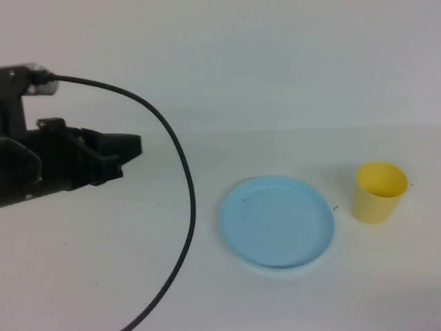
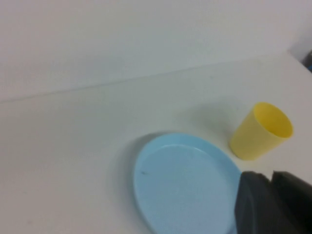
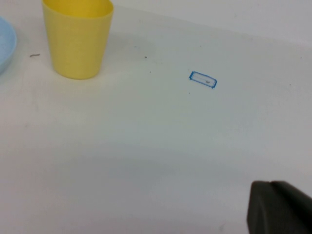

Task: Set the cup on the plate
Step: Pick up the plate from the table, then place the plate on the center of the table

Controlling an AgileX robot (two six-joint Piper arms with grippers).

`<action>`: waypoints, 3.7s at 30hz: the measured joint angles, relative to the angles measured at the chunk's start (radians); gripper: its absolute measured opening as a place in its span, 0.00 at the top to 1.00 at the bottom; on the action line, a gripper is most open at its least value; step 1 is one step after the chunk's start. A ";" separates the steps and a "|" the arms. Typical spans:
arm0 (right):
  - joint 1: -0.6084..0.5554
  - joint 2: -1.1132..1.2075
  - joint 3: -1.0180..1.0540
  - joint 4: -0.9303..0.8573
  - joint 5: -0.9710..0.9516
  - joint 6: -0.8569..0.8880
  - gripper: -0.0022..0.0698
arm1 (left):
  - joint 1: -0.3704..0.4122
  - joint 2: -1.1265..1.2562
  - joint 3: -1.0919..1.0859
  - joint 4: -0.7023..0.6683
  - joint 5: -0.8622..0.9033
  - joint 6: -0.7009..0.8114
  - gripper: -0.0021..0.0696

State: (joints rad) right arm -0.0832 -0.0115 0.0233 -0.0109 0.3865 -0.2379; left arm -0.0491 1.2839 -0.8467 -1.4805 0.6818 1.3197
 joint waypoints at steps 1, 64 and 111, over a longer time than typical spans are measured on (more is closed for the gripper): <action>0.000 0.000 0.000 0.000 0.000 0.000 0.97 | 0.000 0.030 0.000 -0.024 0.026 0.002 0.69; 0.000 0.000 0.000 0.000 0.000 0.000 0.97 | -0.278 0.641 -0.297 -0.124 -0.254 0.130 0.97; 0.000 0.000 0.000 0.000 0.002 0.000 0.97 | -0.289 0.709 -0.673 -0.048 -0.135 0.011 0.73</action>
State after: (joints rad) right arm -0.0832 -0.0115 0.0233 -0.0109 0.3881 -0.2379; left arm -0.3380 1.9927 -1.5202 -1.5289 0.5468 1.3311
